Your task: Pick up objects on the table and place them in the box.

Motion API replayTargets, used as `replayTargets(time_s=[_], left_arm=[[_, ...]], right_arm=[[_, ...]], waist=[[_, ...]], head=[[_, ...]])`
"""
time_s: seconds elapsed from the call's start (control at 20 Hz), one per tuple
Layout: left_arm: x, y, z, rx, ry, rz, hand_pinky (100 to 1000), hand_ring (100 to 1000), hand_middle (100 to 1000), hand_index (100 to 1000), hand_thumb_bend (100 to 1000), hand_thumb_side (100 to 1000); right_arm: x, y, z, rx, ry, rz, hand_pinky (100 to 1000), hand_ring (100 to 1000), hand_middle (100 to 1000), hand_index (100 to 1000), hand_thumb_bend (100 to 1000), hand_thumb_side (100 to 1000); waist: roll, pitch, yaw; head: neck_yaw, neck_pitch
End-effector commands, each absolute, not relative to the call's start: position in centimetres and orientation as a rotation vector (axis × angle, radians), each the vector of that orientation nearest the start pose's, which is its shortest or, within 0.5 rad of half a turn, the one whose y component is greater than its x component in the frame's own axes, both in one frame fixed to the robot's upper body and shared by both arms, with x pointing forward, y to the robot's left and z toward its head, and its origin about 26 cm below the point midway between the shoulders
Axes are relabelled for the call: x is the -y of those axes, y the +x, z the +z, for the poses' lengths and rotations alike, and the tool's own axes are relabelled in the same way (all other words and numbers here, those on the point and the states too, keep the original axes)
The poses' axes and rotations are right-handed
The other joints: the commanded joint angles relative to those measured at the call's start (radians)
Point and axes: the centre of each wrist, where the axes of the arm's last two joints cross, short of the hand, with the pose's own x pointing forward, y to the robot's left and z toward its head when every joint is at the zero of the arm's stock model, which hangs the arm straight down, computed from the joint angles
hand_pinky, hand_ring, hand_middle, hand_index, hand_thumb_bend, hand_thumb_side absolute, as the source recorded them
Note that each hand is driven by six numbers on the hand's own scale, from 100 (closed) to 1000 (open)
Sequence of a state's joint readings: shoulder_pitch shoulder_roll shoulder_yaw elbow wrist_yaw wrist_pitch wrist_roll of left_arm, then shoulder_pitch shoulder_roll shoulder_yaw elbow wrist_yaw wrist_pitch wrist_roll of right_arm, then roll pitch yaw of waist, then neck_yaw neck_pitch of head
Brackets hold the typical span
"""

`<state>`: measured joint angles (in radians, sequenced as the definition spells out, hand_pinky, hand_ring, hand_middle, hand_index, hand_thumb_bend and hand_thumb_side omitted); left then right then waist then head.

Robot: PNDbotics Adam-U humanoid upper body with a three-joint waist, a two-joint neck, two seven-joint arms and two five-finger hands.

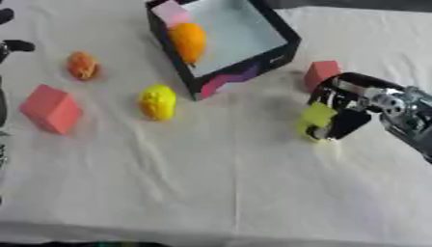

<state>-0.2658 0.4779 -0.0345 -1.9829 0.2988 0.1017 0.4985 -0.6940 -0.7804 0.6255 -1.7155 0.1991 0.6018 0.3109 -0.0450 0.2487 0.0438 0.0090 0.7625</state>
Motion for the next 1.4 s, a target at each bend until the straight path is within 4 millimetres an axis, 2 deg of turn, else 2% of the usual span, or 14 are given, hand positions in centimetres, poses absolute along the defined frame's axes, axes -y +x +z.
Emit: replayTargets(time_s=[0.05, 0.25, 0.4, 0.55, 0.75, 0.9, 1.05, 1.2, 1.4], left_arm=[[-28.2, 29.5, 20.8, 2.153, 0.267, 0.132, 522, 788, 740, 753, 313, 794], [-28.3, 29.5, 20.8, 2.155, 0.271, 0.134, 523, 788, 739, 752, 312, 794], [-28.3, 29.5, 20.8, 2.155, 0.274, 0.136, 523, 789, 739, 752, 312, 794], [-28.3, 29.5, 20.7, 2.157, 0.272, 0.139, 524, 789, 740, 753, 313, 794], [-28.1, 29.5, 20.8, 2.163, 0.258, 0.144, 525, 789, 740, 754, 315, 793], [-27.8, 29.6, 21.0, 2.177, 0.235, 0.149, 525, 789, 740, 754, 317, 789], [-27.4, 29.8, 21.4, 2.194, 0.205, 0.148, 526, 789, 740, 753, 317, 788], [-27.0, 29.9, 21.6, 2.207, 0.179, 0.145, 526, 788, 740, 752, 318, 788], [-26.7, 30.0, 21.8, 2.215, 0.163, 0.143, 526, 788, 739, 751, 319, 786]], right_arm=[[21.7, 33.7, 23.9, 1.389, -0.582, 1.259, 659, 463, 485, 643, 341, 100], [20.8, 31.9, 28.8, 1.54, -0.592, 1.269, 672, 472, 491, 651, 328, 100], [19.6, 31.5, 31.8, 1.623, -0.599, 1.294, 683, 479, 498, 660, 327, 100], [17.7, 32.6, 34.4, 1.689, -0.596, 1.317, 694, 487, 504, 665, 329, 100], [14.4, 36.0, 36.2, 1.767, -0.639, 1.299, 707, 494, 511, 673, 327, 100], [12.0, 39.1, 36.2, 1.804, -0.701, 1.283, 716, 500, 514, 676, 326, 100], [10.3, 42.4, 34.9, 1.794, -0.731, 1.262, 721, 502, 516, 678, 321, 100], [9.3, 44.7, 33.1, 1.788, -0.741, 1.23, 721, 503, 517, 679, 318, 100], [8.9, 46.5, 31.0, 1.773, -0.77, 1.205, 722, 504, 518, 680, 322, 100]], waist=[[0.002, -0.013, -0.002], [0.001, -0.016, -0.005], [0.0, -0.018, -0.007], [0.002, -0.02, -0.007], [0.008, -0.017, 0.0], [0.015, -0.011, 0.012], [0.021, -0.001, 0.028], [0.024, 0.009, 0.043], [0.024, 0.015, 0.052]], head=[[0.006, -0.01], [0.009, -0.01], [0.01, -0.012], [0.007, -0.012], [-0.01, -0.018], [-0.026, -0.025], [-0.047, -0.036], [-0.062, -0.049], [-0.068, -0.055]])
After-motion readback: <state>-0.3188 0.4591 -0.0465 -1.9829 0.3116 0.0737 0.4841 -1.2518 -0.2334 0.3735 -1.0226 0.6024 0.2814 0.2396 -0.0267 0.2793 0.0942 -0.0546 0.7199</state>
